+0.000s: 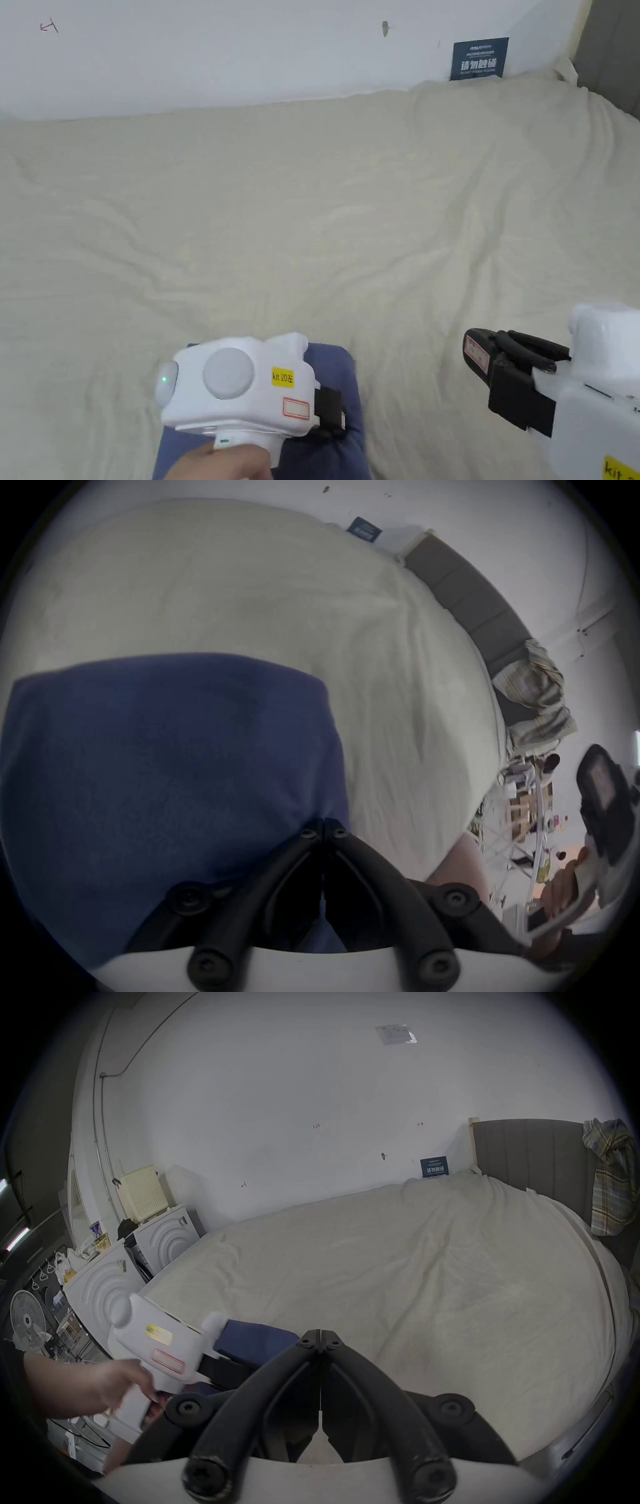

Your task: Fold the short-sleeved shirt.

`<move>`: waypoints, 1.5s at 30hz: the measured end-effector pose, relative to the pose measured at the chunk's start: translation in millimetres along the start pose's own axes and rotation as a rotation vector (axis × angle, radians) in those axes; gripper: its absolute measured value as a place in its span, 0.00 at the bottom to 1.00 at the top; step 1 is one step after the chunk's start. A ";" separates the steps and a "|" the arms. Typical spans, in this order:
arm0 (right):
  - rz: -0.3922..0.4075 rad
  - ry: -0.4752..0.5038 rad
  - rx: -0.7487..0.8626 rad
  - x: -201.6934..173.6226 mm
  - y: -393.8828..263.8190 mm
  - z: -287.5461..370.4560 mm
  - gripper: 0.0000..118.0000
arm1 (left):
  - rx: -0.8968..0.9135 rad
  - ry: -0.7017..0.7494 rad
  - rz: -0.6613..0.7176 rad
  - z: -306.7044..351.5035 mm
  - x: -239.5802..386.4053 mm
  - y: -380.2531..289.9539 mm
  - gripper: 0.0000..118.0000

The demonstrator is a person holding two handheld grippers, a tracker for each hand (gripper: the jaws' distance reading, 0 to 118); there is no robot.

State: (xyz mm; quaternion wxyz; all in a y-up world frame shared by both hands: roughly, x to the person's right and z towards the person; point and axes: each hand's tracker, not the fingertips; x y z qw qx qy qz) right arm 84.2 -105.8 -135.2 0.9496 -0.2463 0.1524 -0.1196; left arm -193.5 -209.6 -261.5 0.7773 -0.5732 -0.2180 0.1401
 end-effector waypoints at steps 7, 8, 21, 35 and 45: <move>-0.065 0.065 0.076 -1.5 7.4 10.0 0.00 | 0.182 -0.420 0.185 37.0 9.0 -10.3 0.02; -0.101 0.112 0.098 0.1 12.0 14.2 0.00 | 0.302 -0.444 0.179 59.9 8.7 -14.8 0.02; 0.111 -0.170 0.557 -45.0 78.4 64.4 0.00 | 1.389 0.464 -0.288 293.3 26.9 -81.3 0.01; 0.224 -0.389 0.486 -26.9 21.7 26.2 0.00 | 1.273 0.637 -0.148 241.1 -39.4 -85.8 0.01; 0.205 -0.349 0.500 -35.1 23.8 31.9 0.00 | 1.239 0.613 -0.180 234.2 -30.4 -90.8 0.01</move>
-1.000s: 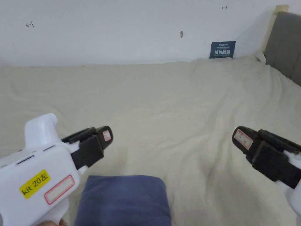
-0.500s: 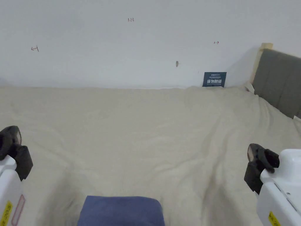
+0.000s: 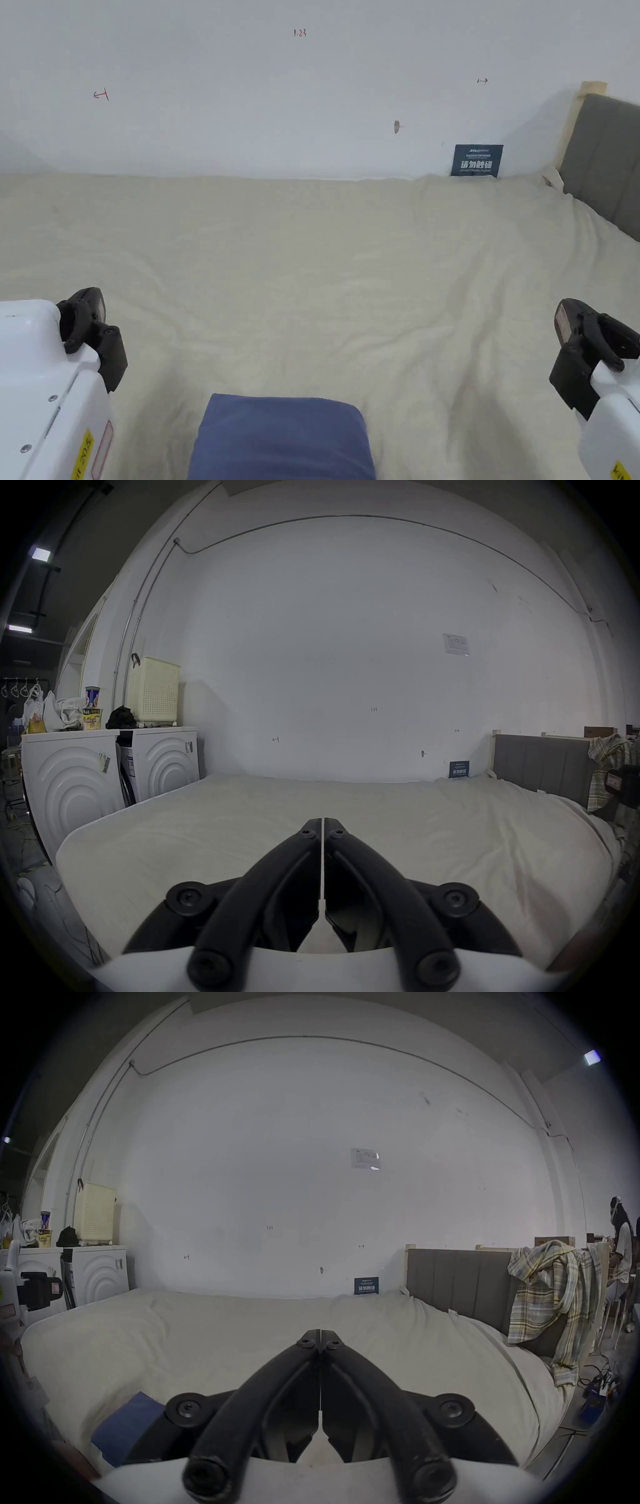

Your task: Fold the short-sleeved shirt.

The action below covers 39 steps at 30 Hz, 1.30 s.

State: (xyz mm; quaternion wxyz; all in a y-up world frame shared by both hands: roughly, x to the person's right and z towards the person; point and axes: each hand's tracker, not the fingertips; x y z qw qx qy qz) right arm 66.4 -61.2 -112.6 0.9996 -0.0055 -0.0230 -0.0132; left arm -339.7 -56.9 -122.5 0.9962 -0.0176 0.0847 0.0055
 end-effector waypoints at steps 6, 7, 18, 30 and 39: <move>-0.096 0.027 -0.006 2.6 31.8 -1.1 0.00 | -0.018 -0.009 0.010 1.0 -6.8 2.4 0.01; -0.105 0.067 0.012 0.0 42.6 -2.8 0.00 | -0.018 -0.010 0.013 1.8 -10.2 3.6 0.01; 0.286 0.500 -1.038 -114.4 -23.6 -144.8 0.00 | -0.147 -0.046 0.040 -3.7 -42.5 -18.1 0.01; 0.220 0.514 -1.334 -127.3 -118.3 -172.4 0.00 | -0.525 -0.357 0.268 -59.1 -83.7 -42.2 0.01; 0.224 0.546 -1.270 -120.8 -119.2 -160.5 0.00 | -1.142 -0.836 0.710 -164.1 -85.4 -133.5 0.34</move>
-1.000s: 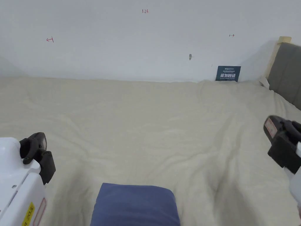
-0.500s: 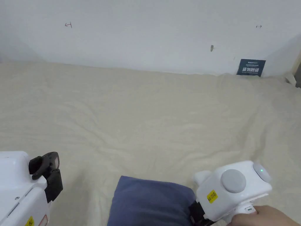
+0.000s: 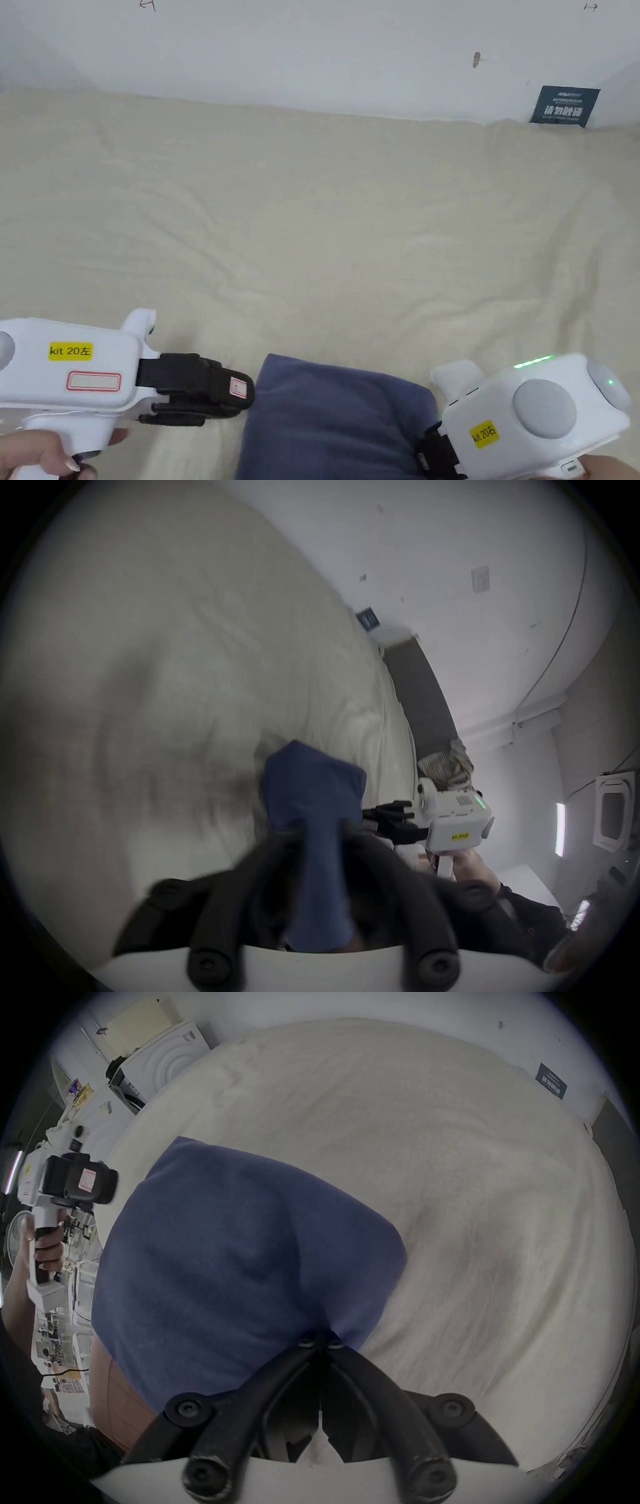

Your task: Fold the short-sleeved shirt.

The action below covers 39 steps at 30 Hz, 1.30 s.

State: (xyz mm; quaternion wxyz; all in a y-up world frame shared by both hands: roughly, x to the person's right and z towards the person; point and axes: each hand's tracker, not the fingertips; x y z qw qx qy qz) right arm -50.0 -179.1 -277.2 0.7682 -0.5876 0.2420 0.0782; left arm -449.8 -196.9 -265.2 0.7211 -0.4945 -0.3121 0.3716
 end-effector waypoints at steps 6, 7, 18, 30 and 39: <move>-0.023 0.000 0.019 -1.2 -3.6 -1.0 0.00 | -0.056 -0.115 0.098 -26.0 -19.1 -3.8 1.00; -0.018 -0.003 0.024 -2.2 -4.4 -0.9 0.00 | -0.067 -0.169 0.132 -31.2 -18.9 -5.4 1.00; -0.033 0.011 0.051 1.7 -8.0 -3.4 0.00 | -0.218 -0.224 0.047 -94.6 -5.2 -17.1 1.00; -0.142 0.102 0.255 10.5 -34.5 38.0 0.00 | -0.096 0.113 -0.049 -62.7 26.1 -20.2 0.22; -0.144 0.104 0.293 -18.7 -26.4 42.4 0.00 | -0.026 0.566 -0.204 118.6 31.0 24.9 0.22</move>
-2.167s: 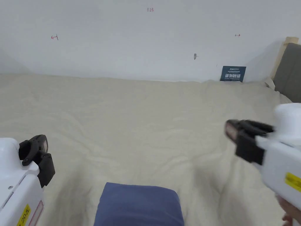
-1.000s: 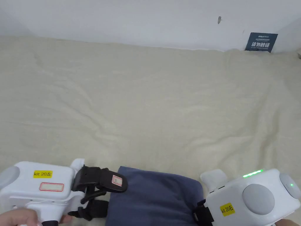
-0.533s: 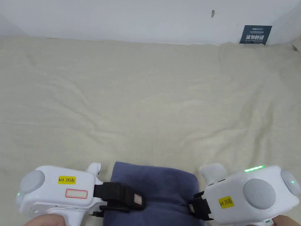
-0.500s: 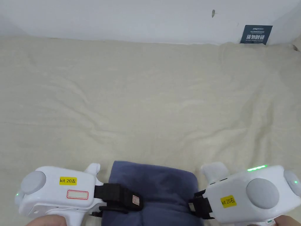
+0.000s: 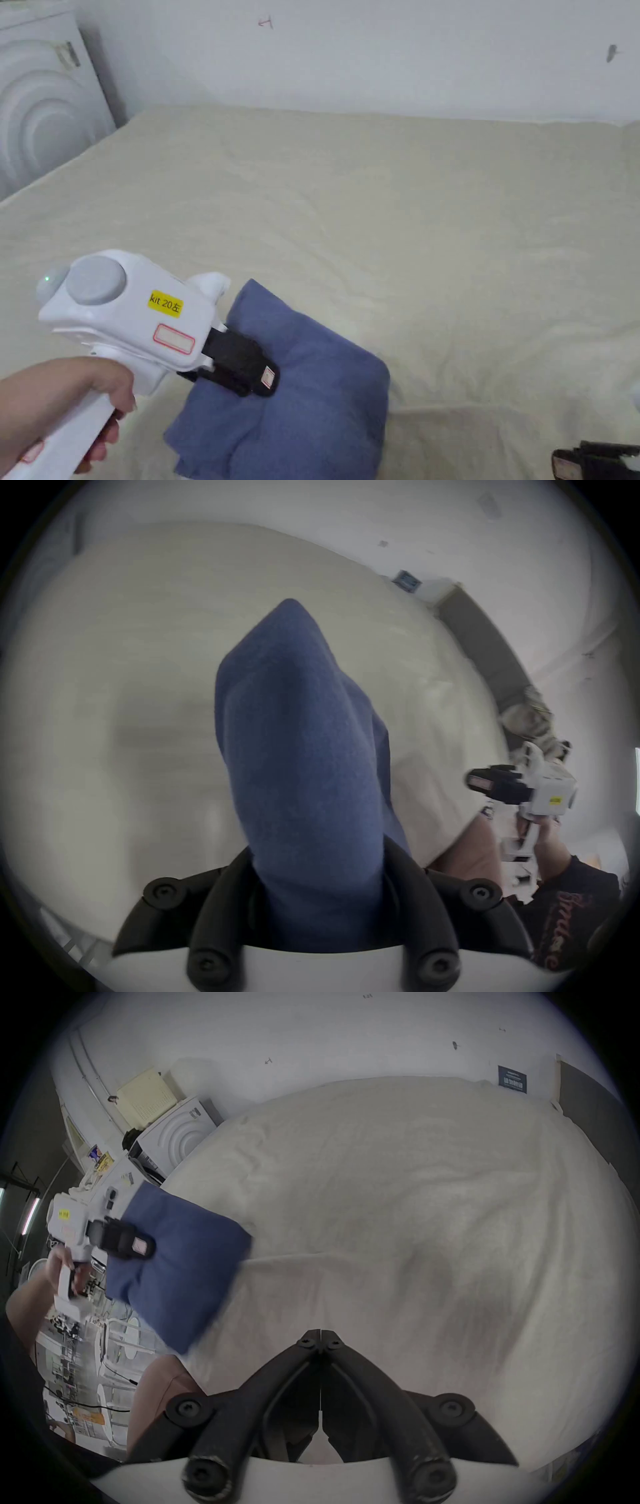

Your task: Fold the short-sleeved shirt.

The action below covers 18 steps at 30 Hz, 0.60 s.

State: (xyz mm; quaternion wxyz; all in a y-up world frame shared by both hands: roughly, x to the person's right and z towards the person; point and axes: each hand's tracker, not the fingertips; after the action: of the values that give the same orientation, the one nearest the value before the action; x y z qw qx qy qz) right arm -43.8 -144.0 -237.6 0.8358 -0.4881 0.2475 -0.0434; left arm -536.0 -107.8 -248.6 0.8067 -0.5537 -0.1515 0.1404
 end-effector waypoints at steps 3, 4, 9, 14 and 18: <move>0.001 0.028 -0.039 -20.2 4.9 -8.4 0.00 | -0.048 0.201 0.019 48.3 -60.7 2.6 0.22; -0.008 0.036 -0.047 -25.4 5.8 -10.0 0.00 | -0.077 0.298 -0.007 60.8 -80.2 3.7 0.22; -0.014 0.054 -0.050 -42.9 7.1 -15.5 0.00 | -0.129 0.573 0.090 94.1 -173.4 3.9 0.22; -0.017 0.023 -0.059 -44.1 9.1 -20.4 0.00 | -0.151 0.655 0.146 100.0 -224.1 0.8 0.22; -0.047 0.024 -0.077 -37.3 9.1 -21.3 0.00 | -0.086 0.685 0.250 109.7 -241.5 -4.2 0.71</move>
State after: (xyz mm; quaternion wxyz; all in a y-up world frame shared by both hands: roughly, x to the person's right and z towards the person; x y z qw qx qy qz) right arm -87.6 -144.5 -239.9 0.8123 -0.5249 0.2472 -0.0594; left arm -800.5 -111.1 -228.8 0.7632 -0.6163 0.1905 0.0375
